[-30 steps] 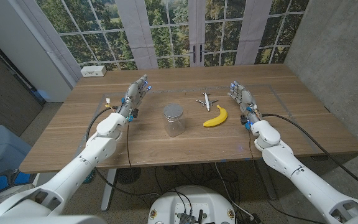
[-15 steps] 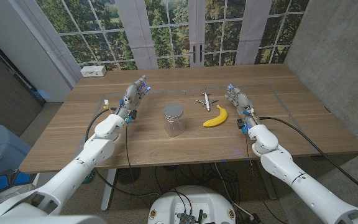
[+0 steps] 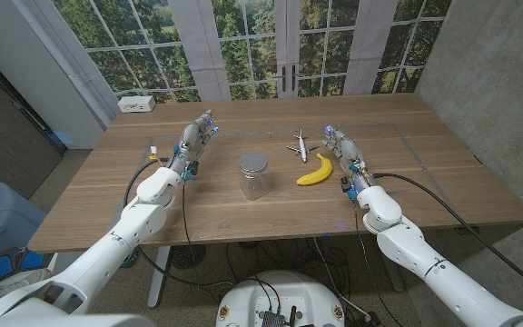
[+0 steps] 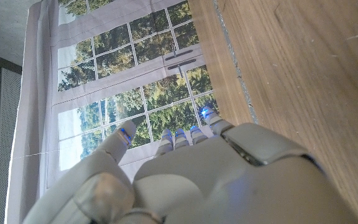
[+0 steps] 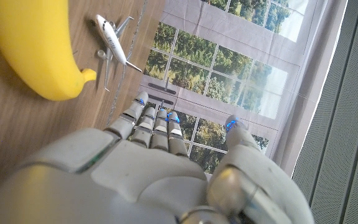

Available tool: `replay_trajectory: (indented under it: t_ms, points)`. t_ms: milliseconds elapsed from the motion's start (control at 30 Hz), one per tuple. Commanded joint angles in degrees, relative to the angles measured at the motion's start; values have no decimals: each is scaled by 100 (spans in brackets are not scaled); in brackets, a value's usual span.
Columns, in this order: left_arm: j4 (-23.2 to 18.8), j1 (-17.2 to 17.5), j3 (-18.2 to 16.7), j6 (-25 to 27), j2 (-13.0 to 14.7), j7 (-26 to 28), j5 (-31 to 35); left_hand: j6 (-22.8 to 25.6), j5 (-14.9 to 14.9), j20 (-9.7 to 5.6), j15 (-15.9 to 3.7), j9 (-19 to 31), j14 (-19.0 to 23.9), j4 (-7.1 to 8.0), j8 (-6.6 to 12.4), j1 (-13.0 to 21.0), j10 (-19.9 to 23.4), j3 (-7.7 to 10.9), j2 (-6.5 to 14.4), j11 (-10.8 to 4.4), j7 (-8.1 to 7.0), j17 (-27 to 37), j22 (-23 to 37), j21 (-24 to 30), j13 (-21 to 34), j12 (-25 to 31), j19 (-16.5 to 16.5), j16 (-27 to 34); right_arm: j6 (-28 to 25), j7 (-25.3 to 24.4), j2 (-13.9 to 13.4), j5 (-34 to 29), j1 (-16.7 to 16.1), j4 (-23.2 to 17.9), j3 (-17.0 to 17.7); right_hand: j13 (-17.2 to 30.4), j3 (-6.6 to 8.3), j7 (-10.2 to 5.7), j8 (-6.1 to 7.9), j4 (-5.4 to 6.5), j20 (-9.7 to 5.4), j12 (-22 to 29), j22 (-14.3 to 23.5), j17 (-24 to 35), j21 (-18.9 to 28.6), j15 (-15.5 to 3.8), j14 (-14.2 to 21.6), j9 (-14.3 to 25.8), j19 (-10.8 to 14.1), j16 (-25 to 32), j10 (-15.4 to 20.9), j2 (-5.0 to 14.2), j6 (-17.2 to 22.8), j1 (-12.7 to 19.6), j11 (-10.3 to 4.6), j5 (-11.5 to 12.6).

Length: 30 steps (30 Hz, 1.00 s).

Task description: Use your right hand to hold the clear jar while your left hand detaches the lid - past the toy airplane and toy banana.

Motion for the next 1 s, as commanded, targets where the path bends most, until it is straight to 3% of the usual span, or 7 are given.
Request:
replay_trajectory:
  t_ms: [33,1000]
  points:
    - [32,25,-24,-48,-11,-33,-16,-46,34,-602,-374,23,-54,-28,31,-4,-45,-3,361,18,-5,20,9,-37,18,-19,14,8,12,-93,70,-213,-118,-191,-136,4,-6,-18,-9,-39,-48,-16,22,12,-34,-8,-3,6,23,-8,-44,19,-23,30,12,-7]
    - [157,11,-42,-107,-10,-235,-112,-91,38,-595,-354,23,-87,-41,29,-27,-97,-5,372,22,-2,19,10,-61,20,-22,-3,9,-75,-190,129,-526,-334,-547,-416,-32,-3,-11,-9,-144,-56,-17,23,-57,-126,12,-64,-1,8,-1,-148,89,-156,105,-35,6]
